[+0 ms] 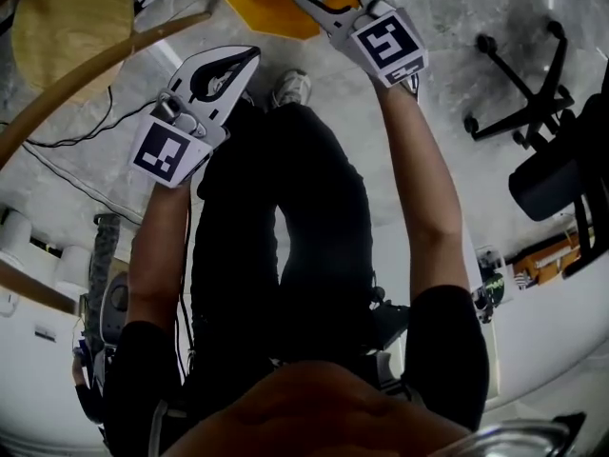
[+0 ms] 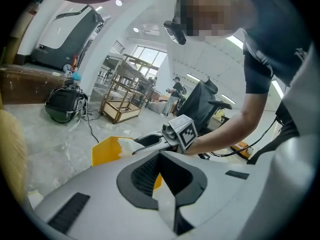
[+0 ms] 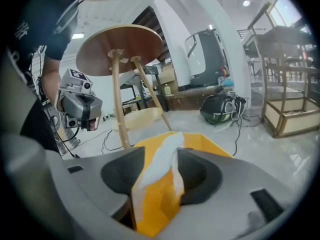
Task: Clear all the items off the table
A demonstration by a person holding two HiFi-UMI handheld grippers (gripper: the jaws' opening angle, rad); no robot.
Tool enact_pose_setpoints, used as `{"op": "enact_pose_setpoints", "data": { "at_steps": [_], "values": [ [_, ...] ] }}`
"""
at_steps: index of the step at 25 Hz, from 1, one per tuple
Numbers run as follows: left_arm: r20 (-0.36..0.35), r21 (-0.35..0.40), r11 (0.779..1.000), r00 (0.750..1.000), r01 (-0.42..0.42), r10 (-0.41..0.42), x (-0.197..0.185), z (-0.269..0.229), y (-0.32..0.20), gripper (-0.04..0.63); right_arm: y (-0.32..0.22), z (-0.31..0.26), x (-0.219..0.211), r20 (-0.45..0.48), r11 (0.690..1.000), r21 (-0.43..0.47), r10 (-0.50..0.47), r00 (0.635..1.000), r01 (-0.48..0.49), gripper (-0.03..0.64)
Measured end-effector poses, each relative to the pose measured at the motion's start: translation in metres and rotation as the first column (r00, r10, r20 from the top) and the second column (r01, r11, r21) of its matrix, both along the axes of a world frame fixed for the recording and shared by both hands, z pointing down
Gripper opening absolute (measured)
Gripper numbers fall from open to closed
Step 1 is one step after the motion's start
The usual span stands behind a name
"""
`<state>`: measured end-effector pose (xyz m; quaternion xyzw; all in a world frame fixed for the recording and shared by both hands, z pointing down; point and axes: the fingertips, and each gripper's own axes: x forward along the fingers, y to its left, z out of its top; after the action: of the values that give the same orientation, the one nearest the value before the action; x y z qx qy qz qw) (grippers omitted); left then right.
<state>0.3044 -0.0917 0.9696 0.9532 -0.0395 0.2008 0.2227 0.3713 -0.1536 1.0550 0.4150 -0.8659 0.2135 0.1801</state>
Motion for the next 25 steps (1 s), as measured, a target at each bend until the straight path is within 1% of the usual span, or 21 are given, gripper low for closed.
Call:
{"op": "enact_pose_setpoints", "data": {
  "at_steps": [1,2,4,6,9,12,14,17,19,21,25],
  "values": [
    [-0.006,0.000,1.000,1.000,-0.003,0.003,0.002,-0.003,0.000,0.012,0.000,0.001,0.000,0.008,1.000,-0.013,0.002,1.000,-0.002,0.248],
    [-0.013,-0.003,1.000,1.000,-0.004,0.004,0.005,-0.007,0.001,0.012,0.001,0.001,-0.001,0.015,1.000,-0.025,0.003,1.000,-0.002,0.313],
    [-0.023,-0.009,1.000,1.000,-0.005,0.005,0.008,-0.016,0.003,0.012,0.005,-0.003,-0.002,0.027,0.999,-0.043,-0.001,1.000,0.002,0.325],
    [-0.026,-0.012,1.000,1.000,-0.008,0.008,0.009,-0.027,0.006,0.012,0.011,-0.010,-0.005,0.037,0.998,-0.064,-0.007,0.999,0.009,0.382],
    [-0.033,-0.007,1.000,0.999,-0.012,0.012,0.008,-0.053,0.012,0.012,0.018,-0.029,-0.009,0.023,0.996,-0.085,-0.014,1.000,0.016,0.385],
    [-0.046,0.006,1.000,0.999,-0.020,0.020,0.006,-0.086,0.018,0.012,0.026,-0.046,-0.011,0.007,0.992,-0.122,-0.016,1.000,0.017,0.462],
    [-0.052,0.010,1.000,0.998,-0.024,0.025,0.002,-0.104,0.023,0.012,0.030,-0.052,-0.012,-0.002,0.989,-0.150,-0.017,1.000,0.017,0.469],
    [-0.044,0.006,0.999,0.999,-0.031,0.032,-0.004,-0.113,0.027,0.012,0.033,-0.048,-0.007,-0.011,0.979,-0.202,0.015,1.000,-0.017,0.469],
    [-0.040,-0.009,1.000,0.999,-0.023,0.023,-0.010,-0.109,0.030,0.012,0.039,-0.039,-0.004,-0.039,0.974,-0.222,0.029,0.999,-0.037,0.469],
    [-0.026,-0.025,1.000,1.000,-0.014,0.014,-0.018,-0.098,0.034,0.012,0.042,-0.028,-0.005,-0.053,0.974,-0.219,0.040,0.998,-0.051,0.469],
    [0.006,-0.065,0.998,1.000,0.014,-0.014,-0.029,-0.075,0.038,0.012,0.050,-0.018,-0.006,-0.035,0.971,-0.229,0.057,0.998,-0.064,0.469]
  ]
}}
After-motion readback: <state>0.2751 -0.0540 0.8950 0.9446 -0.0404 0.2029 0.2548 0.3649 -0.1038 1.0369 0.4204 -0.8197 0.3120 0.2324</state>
